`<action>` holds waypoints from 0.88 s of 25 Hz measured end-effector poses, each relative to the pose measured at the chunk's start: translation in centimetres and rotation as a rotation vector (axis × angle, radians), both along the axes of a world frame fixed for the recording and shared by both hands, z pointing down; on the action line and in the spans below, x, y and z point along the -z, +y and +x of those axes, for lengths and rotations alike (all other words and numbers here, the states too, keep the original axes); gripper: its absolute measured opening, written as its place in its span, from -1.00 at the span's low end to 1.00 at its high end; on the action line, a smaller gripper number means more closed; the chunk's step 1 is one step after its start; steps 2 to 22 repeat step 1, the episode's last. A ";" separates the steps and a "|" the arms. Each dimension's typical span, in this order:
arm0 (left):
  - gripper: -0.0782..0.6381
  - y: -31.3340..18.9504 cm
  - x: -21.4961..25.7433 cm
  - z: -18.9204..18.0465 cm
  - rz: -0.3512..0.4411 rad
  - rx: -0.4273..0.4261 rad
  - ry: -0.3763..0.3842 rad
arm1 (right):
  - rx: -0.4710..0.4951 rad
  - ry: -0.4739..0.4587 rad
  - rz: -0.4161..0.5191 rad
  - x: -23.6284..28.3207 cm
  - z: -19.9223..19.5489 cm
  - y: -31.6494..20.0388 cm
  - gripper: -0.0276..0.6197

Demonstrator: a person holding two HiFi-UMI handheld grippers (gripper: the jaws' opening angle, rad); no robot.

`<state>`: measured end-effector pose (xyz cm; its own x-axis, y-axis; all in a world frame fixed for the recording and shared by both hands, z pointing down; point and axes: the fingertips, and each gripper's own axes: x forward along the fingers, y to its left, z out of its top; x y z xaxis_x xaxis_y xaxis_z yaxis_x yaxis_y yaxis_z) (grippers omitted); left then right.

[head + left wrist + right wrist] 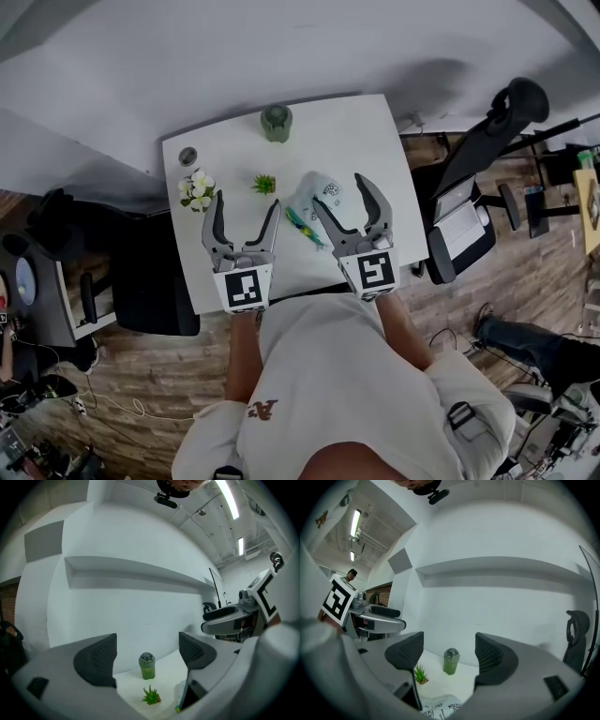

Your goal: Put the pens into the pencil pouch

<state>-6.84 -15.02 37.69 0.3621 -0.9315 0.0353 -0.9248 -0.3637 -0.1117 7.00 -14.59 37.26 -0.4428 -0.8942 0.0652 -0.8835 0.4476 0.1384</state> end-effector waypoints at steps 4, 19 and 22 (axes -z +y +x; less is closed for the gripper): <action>0.34 0.1 0.2 0.1 0.004 -0.001 -0.005 | 0.002 -0.008 0.004 0.3 0.0 0.1 0.11; 0.34 0.1 0.2 0.1 0.004 -0.001 -0.005 | 0.002 -0.008 0.004 0.3 0.0 0.1 0.11; 0.34 0.1 0.2 0.1 0.004 -0.001 -0.005 | 0.002 -0.008 0.004 0.3 0.0 0.1 0.11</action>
